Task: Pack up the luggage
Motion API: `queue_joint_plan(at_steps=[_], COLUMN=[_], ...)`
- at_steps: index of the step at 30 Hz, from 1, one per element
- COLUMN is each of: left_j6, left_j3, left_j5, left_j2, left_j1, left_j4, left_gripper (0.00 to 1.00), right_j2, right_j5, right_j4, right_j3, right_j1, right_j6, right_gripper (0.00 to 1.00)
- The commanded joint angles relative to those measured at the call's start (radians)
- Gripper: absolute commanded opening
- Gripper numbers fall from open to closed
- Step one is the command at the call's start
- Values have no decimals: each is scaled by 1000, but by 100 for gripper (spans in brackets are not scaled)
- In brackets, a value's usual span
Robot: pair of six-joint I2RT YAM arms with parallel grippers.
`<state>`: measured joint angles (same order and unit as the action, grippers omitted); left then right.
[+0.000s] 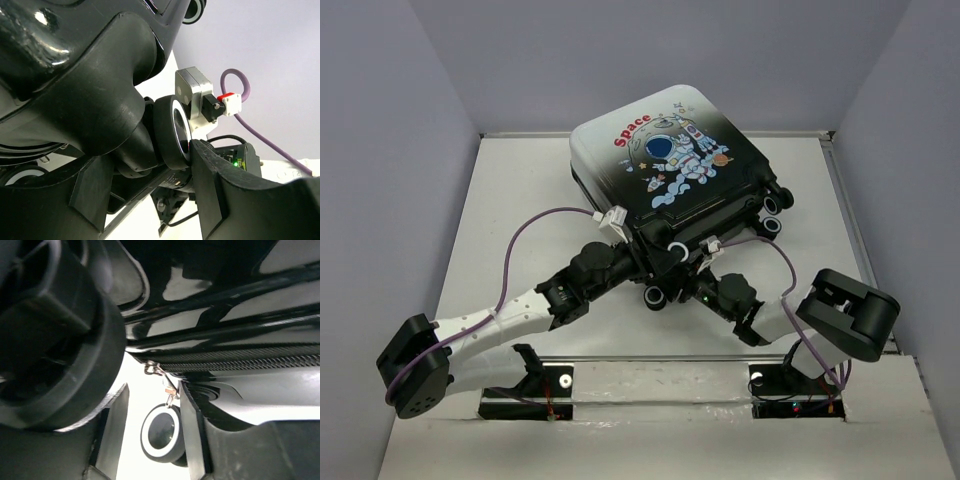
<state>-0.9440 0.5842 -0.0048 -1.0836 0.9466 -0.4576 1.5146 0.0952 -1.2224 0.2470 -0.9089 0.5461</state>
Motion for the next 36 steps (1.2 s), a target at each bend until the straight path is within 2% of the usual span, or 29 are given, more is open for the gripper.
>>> queue_joint_plan(at_steps=[1, 7, 13, 14, 15, 19, 22, 24, 27, 28, 29, 36], left_j6=[48, 51, 53, 51, 51, 53, 51, 51, 53, 54, 54, 57], left_j3=[114, 103, 94, 92, 92, 92, 88, 88, 88, 89, 91, 91], left_j5=[147, 132, 126, 126, 126, 124, 123, 121, 121, 121, 123, 121], left_j2=[68, 68, 73, 73, 73, 76, 77, 77, 77, 76, 73, 60], left_j1=[41, 41, 41, 41, 41, 41, 41, 41, 41, 41, 41, 41], left_j4=[-299, -299, -300, -299, -299, -299, -299, -297, -294, -294, -294, -294], left_gripper=[6, 6, 6, 6, 6, 6, 6, 6, 6, 6, 6, 6], right_j2=[64, 147, 196, 214, 222, 265, 269, 263, 251, 243, 239, 191], right_j5=[14, -34, 24, 28, 41, 69, 74, 72, 57, 58, 60, -8], right_j4=[-127, -286, -359, -380, -405, -485, -494, -496, -493, -491, -493, -485], right_j3=[55, 58, 35, 34, 28, 6, 6, 11, 11, 8, 5, -12], right_j1=[21, 21, 21, 21, 21, 21, 31, 31, 31, 31, 31, 50], right_j6=[11, 57, 107, 113, 127, 147, 150, 143, 127, 123, 120, 103], right_gripper=[47, 38, 50, 59, 61, 51, 36, 35, 41, 49, 52, 60])
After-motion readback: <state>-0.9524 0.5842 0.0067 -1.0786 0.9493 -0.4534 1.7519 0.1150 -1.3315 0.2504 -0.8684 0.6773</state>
